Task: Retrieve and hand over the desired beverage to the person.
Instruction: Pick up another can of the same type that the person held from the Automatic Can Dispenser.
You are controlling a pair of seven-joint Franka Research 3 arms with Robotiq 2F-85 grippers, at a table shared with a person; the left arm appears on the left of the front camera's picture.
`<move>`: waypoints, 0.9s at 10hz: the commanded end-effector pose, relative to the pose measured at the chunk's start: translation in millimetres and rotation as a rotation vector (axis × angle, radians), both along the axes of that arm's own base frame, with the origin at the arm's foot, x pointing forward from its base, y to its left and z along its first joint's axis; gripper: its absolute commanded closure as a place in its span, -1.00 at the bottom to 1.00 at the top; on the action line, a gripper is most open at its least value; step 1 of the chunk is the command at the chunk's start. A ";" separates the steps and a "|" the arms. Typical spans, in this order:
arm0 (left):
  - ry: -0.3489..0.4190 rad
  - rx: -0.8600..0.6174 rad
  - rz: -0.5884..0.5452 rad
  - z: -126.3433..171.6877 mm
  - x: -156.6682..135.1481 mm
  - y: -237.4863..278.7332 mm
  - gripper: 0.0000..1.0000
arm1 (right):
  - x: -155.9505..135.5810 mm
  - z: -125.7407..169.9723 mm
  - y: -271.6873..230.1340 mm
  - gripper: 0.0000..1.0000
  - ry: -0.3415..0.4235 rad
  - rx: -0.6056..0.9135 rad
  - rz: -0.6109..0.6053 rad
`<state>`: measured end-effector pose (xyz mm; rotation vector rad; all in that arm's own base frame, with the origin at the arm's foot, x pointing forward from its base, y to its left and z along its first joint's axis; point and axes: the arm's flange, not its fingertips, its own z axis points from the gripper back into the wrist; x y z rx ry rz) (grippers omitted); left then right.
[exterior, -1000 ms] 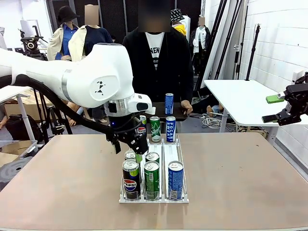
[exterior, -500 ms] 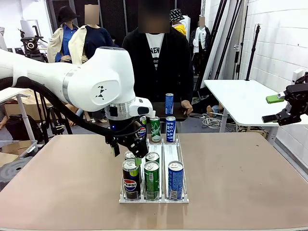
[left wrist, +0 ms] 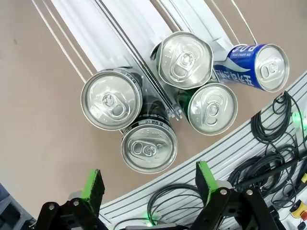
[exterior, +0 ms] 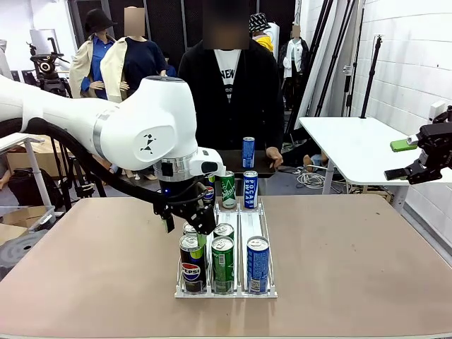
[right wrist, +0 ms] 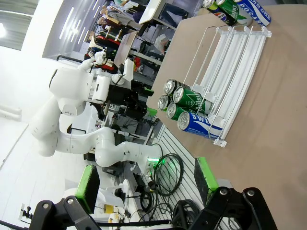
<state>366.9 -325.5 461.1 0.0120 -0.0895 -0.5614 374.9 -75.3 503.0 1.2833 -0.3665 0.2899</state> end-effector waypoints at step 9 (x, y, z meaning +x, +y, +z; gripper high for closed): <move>-0.021 -0.023 0.035 -26.8 10.0 3.5 -1.00 | -4.6 -2.0 1.2 -1.00 -0.002 0.003 0.006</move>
